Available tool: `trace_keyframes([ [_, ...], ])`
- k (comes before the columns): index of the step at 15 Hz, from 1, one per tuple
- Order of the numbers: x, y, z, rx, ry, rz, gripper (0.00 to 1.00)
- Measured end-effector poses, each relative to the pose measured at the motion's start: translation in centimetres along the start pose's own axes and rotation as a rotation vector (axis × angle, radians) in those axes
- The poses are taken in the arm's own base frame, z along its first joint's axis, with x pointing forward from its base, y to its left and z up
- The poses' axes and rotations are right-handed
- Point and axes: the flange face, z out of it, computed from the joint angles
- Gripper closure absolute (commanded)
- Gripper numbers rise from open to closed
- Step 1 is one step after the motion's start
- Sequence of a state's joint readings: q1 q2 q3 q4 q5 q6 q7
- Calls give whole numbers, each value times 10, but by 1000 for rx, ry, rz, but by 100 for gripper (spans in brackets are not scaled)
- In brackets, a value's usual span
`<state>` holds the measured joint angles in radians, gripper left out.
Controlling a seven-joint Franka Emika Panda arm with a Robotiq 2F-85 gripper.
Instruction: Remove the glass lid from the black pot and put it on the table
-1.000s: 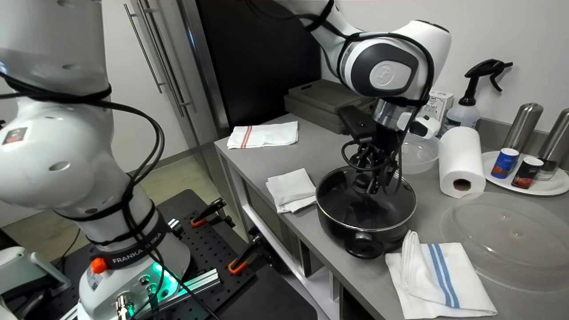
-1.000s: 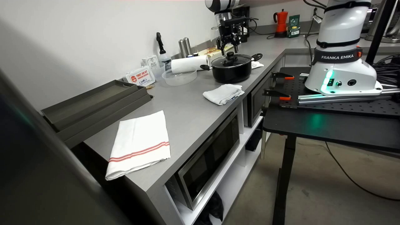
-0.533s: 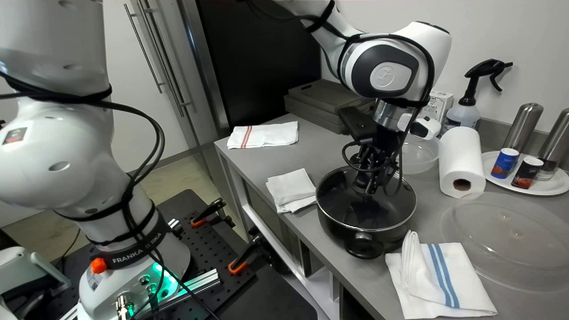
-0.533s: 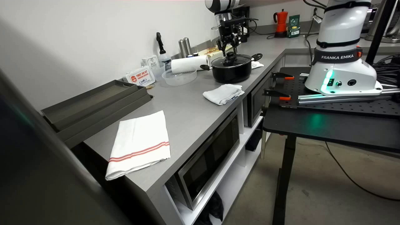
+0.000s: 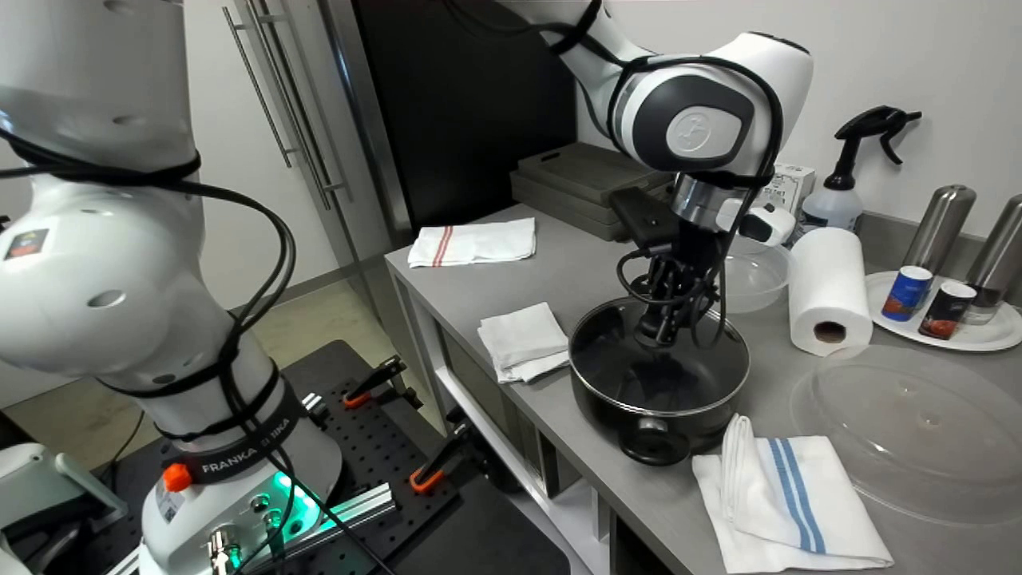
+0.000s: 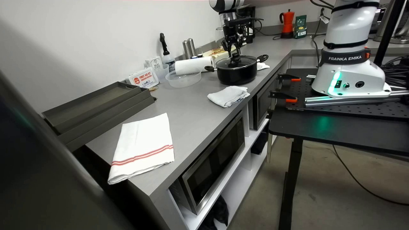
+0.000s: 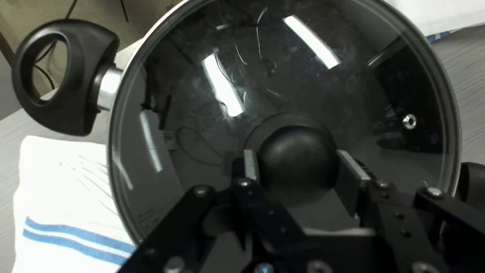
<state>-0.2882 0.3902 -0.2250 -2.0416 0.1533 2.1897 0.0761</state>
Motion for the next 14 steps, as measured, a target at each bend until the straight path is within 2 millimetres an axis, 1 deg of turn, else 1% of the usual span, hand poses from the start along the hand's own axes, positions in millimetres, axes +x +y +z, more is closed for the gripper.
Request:
trace_keyframes([
  [8,0,2,-4,3,6,-8,74],
  [11,-4,5,-17,11,25,-30,74],
  [14,-12,7,-37,22,56,-50,74],
])
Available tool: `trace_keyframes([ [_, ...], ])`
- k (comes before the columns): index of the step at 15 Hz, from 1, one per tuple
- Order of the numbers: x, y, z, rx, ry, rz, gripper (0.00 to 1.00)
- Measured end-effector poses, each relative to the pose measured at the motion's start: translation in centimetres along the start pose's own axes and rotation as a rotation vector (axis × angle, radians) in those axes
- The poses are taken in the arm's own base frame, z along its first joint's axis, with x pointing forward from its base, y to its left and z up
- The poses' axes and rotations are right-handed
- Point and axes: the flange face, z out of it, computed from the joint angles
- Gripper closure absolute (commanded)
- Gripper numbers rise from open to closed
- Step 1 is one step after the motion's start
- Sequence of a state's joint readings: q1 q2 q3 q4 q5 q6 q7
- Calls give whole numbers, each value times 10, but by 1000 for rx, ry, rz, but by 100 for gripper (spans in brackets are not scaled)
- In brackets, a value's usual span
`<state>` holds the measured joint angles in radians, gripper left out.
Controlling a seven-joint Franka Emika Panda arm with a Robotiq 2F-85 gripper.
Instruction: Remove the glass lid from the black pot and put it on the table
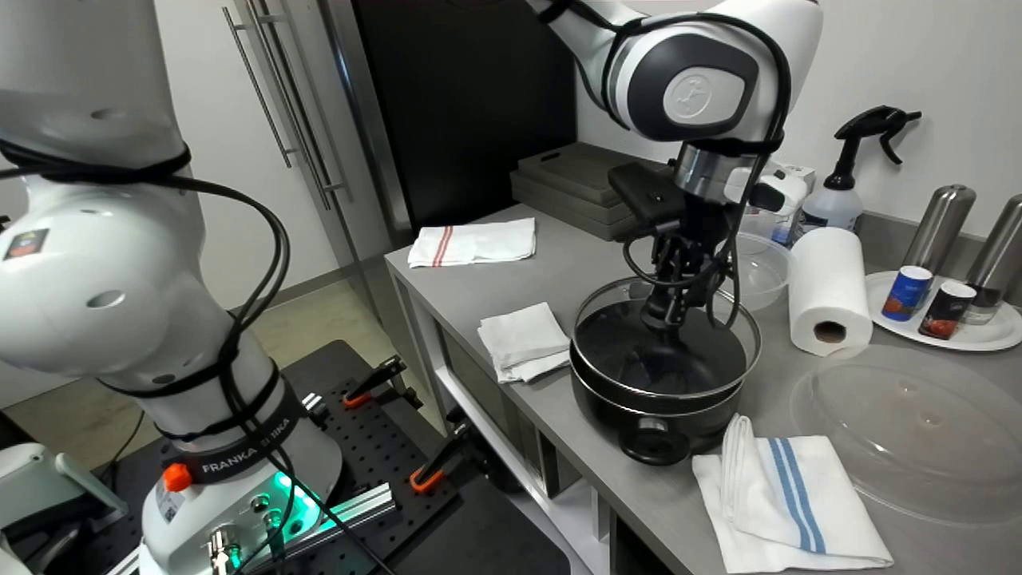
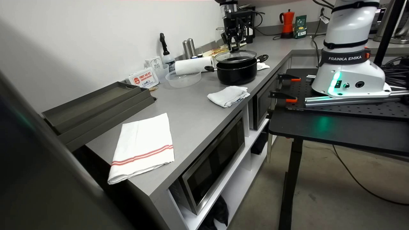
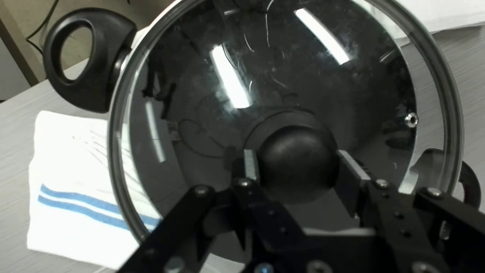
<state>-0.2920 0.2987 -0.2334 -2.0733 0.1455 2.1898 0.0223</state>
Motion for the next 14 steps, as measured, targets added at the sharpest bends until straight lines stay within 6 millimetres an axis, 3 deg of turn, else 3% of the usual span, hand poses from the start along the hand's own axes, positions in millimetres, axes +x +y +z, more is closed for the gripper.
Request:
trace_keyframes([
  [8,-27,-12,-44,4,65,-81,74],
  [14,-45,-56,-51,-54,77,-206,74],
])
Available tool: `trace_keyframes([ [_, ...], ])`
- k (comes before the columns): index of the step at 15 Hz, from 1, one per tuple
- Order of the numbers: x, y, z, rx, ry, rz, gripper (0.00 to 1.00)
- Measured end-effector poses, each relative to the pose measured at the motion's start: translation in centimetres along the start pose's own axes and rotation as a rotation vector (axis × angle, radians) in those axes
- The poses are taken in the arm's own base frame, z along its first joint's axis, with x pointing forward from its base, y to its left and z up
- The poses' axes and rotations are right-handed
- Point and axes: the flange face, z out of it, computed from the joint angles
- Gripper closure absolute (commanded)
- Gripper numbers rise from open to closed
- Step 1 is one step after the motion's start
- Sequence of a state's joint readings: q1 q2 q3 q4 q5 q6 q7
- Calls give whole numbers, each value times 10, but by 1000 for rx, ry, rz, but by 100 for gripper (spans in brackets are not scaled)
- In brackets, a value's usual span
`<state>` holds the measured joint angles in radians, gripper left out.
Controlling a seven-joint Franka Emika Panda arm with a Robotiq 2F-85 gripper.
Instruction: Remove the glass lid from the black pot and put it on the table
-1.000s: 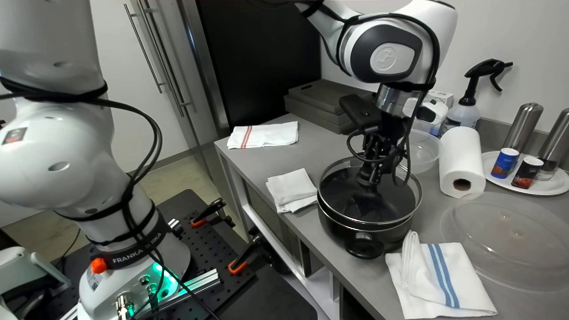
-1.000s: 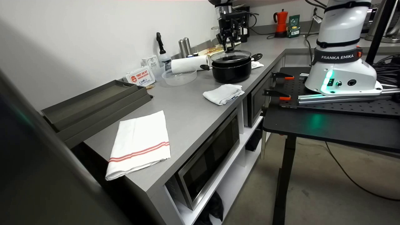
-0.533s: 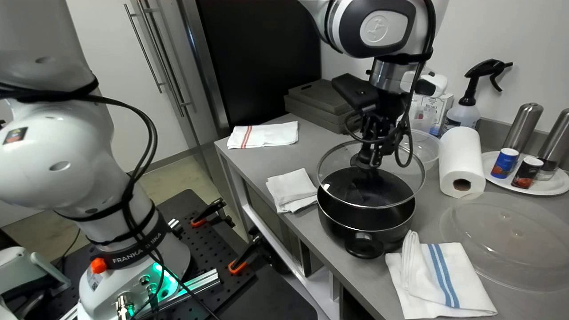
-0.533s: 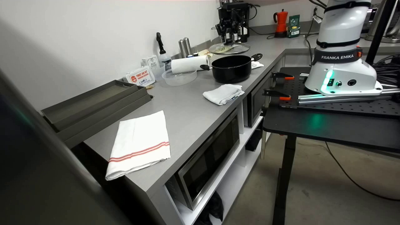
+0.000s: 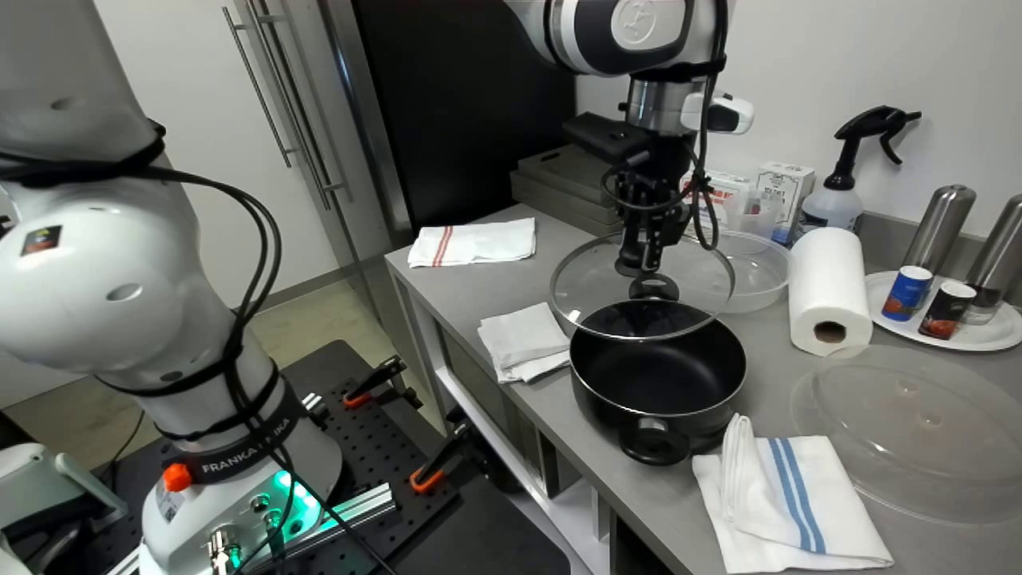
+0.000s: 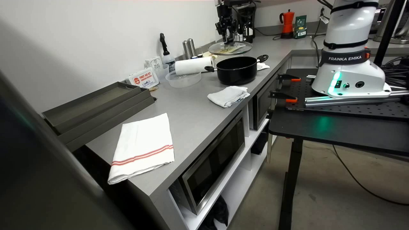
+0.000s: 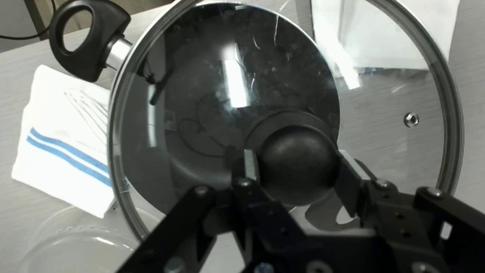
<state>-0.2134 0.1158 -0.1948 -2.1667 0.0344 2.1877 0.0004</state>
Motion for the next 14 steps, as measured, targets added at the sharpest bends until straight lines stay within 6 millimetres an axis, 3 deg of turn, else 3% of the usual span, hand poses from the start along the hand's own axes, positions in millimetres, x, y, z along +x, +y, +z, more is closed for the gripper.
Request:
trace_keyframes([
  [14,-30,-151,7,-115,-7,-274,74],
])
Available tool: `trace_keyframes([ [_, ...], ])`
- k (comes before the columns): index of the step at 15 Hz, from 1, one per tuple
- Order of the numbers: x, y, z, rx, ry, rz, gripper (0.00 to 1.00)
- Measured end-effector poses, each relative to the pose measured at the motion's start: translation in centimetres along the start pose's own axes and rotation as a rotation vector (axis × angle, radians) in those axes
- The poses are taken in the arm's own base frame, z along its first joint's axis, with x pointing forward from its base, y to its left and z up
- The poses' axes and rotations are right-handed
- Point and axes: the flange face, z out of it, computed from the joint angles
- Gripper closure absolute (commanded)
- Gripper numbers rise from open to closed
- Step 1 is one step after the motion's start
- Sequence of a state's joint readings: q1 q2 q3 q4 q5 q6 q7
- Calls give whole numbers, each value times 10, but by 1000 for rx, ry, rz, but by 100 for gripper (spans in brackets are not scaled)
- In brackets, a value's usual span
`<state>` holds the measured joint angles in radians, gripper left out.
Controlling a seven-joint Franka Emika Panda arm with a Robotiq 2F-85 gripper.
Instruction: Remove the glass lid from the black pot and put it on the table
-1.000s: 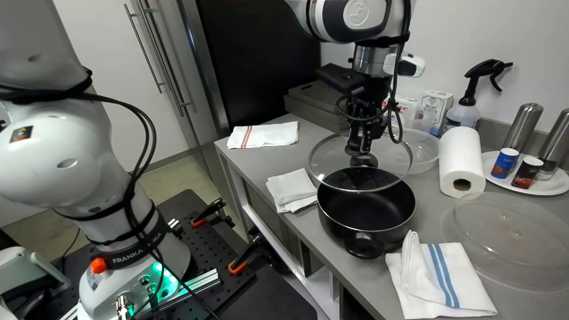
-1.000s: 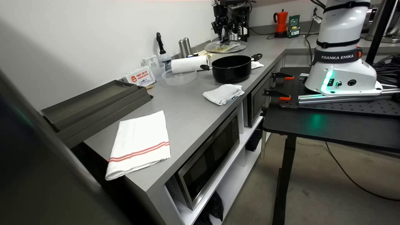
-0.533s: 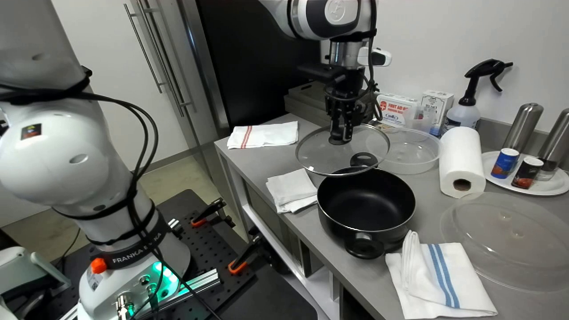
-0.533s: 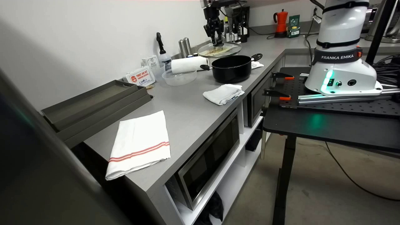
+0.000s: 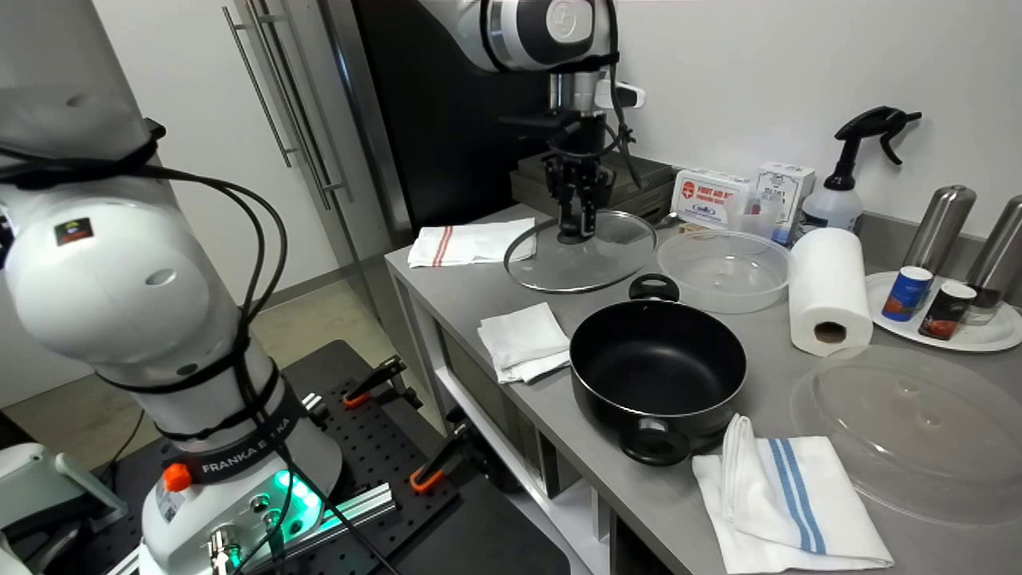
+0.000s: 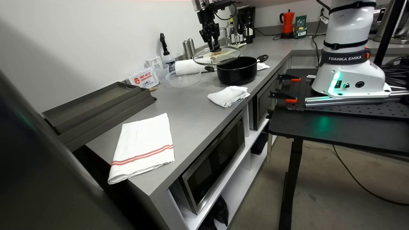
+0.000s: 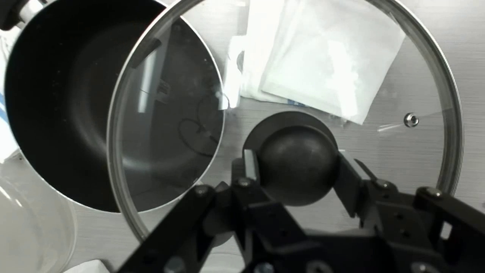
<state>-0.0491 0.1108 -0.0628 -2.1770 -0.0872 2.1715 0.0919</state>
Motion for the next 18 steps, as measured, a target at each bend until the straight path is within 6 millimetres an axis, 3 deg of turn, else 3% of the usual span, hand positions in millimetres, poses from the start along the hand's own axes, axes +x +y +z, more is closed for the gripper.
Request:
trace_keyframes([
  [9,-8,-73,15,-28,-31,-114,74],
  [18,24,-108,58,-43,-89,-152,74],
])
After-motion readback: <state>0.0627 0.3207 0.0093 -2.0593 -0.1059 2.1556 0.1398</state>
